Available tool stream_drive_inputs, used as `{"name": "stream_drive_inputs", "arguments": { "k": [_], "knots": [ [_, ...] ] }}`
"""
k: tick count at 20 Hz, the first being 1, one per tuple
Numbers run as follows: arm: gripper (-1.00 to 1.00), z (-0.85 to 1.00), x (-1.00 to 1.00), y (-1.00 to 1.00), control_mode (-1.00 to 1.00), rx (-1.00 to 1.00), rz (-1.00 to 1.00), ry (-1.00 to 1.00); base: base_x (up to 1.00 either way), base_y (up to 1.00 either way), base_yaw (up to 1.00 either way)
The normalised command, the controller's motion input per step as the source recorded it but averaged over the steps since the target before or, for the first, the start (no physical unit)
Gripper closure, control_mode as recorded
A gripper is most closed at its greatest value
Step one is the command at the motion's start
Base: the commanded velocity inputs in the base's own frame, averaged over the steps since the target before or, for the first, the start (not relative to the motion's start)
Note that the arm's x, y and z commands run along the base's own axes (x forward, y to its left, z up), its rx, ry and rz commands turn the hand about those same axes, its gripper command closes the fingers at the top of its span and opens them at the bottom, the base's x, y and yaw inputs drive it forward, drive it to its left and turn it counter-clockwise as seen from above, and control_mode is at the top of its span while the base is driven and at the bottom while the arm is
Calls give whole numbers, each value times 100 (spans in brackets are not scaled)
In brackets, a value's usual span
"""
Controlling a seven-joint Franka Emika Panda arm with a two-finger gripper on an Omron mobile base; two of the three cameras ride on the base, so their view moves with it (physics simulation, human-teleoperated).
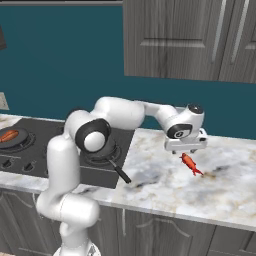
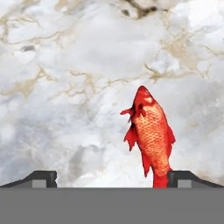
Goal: Place both pans onto different burners. Then place the sweet potato and the fish on different pans.
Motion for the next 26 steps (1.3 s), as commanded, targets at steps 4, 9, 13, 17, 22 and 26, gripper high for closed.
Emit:
{"name": "stream_drive_inputs", "arguments": {
  "k": [4, 9, 13, 17, 22, 26],
  "knots": [
    [-100, -22, 30, -15, -100, 0, 0, 2, 0, 0, 0],
    [-100, -26, 31, -12, -100, 0, 0, 2, 0, 0, 0],
    [-100, -31, 32, -9, -100, 0, 0, 3, 0, 0, 0],
    [-100, -29, 24, -10, -100, 0, 0, 2, 0, 0, 0],
    [-100, -28, 18, -9, -100, 0, 0, 3, 0, 0, 0],
    [-100, -30, 10, 0, -100, 0, 0, 4, 0, 0, 0]
  ]
}}
